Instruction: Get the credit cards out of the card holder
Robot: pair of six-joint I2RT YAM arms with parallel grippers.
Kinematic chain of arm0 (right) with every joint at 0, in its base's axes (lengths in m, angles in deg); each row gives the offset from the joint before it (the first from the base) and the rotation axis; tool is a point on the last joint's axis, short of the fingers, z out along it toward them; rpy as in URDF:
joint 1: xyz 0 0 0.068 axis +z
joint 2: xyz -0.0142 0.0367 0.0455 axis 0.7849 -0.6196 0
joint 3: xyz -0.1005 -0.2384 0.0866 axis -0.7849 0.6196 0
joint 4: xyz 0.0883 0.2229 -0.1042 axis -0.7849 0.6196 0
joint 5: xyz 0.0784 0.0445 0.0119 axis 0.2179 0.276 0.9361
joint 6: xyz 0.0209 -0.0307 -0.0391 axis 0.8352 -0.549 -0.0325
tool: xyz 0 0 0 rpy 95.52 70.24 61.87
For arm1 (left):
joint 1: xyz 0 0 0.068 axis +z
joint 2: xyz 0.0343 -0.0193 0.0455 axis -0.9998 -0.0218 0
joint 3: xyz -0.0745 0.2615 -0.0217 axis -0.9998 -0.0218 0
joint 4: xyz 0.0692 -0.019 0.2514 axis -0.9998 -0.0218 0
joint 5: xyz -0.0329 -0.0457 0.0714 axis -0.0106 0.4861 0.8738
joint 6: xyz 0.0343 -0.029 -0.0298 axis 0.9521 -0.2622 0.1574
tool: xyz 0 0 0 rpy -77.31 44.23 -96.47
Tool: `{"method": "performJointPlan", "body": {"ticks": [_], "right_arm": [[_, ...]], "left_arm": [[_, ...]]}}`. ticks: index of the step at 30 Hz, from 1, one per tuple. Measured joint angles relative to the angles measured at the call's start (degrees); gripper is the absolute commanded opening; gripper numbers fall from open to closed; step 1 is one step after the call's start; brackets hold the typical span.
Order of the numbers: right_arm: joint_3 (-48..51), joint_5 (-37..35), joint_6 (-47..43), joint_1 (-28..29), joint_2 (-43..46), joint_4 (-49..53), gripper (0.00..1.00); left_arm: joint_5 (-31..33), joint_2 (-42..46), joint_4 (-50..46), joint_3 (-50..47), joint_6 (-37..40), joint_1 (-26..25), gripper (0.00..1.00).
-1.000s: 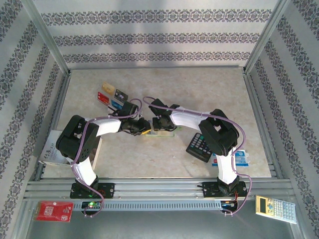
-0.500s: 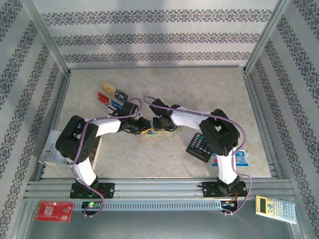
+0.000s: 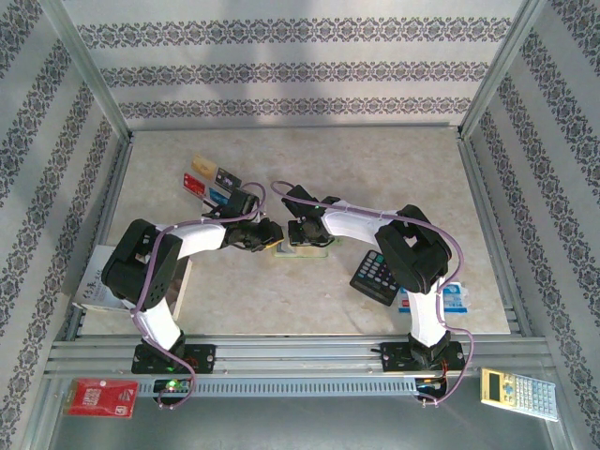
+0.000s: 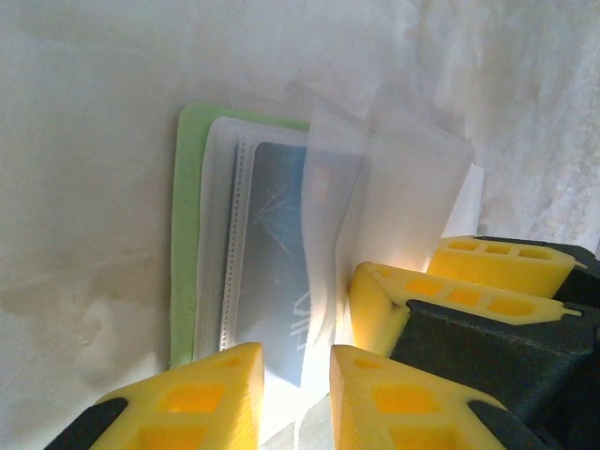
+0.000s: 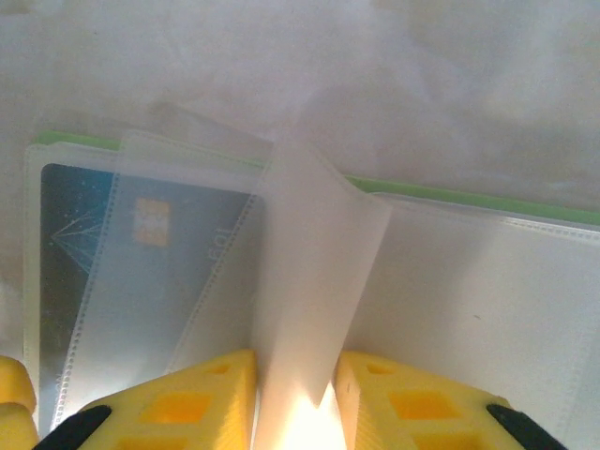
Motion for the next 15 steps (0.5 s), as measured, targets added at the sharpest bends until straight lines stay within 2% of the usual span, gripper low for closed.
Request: {"method": "performJointPlan", "body": {"ticks": [9, 15], "right_arm": [[0.0, 0.2, 0.0, 0.0, 0.0, 0.0, 0.31], [0.6, 1.5, 0.1, -0.6, 0.7, -0.5, 0.33]], "left_arm": [[-4.0, -3.1, 0.6, 0.5, -0.3, 0.0, 0.18], [-5.3, -3.2, 1.7, 0.6, -0.5, 0.0, 0.19]]}}
